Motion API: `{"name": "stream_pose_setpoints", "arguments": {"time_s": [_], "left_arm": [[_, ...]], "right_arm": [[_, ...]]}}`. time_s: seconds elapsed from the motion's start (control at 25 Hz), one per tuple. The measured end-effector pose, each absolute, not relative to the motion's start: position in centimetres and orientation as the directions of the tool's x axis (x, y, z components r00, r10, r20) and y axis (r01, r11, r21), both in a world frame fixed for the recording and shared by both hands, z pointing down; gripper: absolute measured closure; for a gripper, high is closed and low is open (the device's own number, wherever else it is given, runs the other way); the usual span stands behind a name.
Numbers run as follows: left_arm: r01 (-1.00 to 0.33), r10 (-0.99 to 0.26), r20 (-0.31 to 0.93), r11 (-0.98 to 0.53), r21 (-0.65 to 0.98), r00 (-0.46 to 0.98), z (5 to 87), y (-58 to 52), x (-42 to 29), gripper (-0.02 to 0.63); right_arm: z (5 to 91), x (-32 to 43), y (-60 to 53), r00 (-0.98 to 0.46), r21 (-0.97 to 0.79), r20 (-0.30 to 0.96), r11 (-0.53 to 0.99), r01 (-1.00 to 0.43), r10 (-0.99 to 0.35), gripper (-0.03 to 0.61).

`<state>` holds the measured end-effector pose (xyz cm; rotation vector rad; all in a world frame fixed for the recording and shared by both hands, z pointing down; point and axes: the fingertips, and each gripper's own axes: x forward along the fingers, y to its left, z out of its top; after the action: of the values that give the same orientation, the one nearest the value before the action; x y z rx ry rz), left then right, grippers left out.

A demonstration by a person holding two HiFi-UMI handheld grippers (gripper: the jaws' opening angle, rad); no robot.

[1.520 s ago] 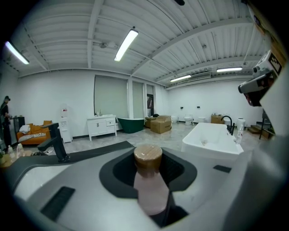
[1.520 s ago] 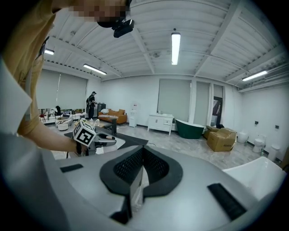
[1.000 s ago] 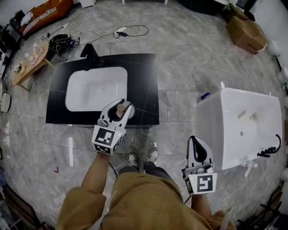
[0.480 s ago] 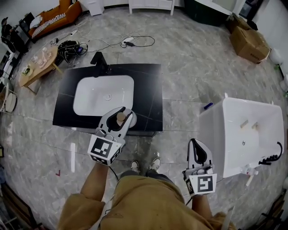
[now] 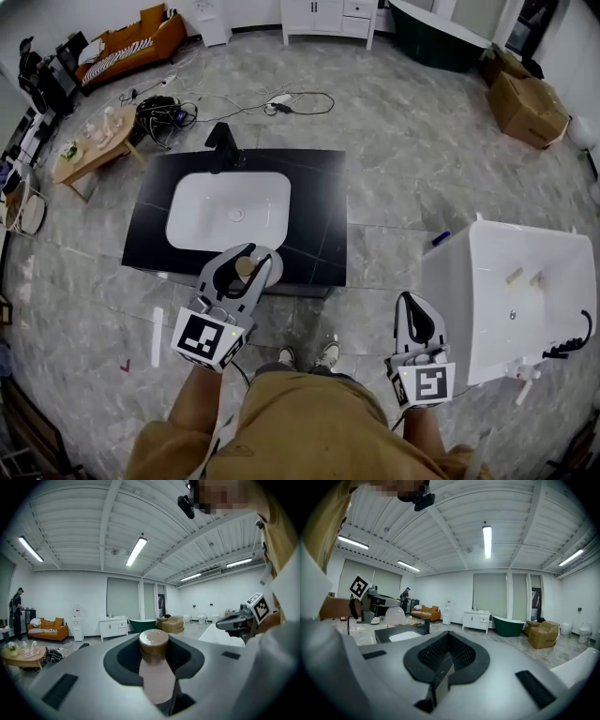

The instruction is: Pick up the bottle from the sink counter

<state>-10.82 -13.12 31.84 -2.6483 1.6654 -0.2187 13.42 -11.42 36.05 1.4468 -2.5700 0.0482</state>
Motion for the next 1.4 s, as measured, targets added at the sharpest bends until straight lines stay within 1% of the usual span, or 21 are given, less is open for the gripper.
{"name": "stream_pose_setpoints", "arguments": {"time_s": [0.36, 1.12, 1.4], "left_arm": [[-0.910, -0.913, 0.073, -0.407, -0.078, 0.402, 28.8, -10.3, -11.8, 0.495], [-0.945, -0.946, 0.037, -0.323, -0.056, 0.321, 25.9, -5.2, -14.4, 0.495], [-0.958, -0.959, 0.032, -0.283, -0.055, 0.281, 25.6, -3.9, -15.5, 0.495]], "right_arm": [[35.3, 13.1, -11.7, -0.519, 0.072, 0.164, 0.535, -0.842, -0.839, 0.575], [34.3, 13.9, -12.3, -0.515, 0.085, 0.146, 0.529, -0.844, -0.845, 0.575], [33.9, 13.3, -12.1, -0.548, 0.087, 0.142, 0.562, -0.822, -0.824, 0.575]]}}
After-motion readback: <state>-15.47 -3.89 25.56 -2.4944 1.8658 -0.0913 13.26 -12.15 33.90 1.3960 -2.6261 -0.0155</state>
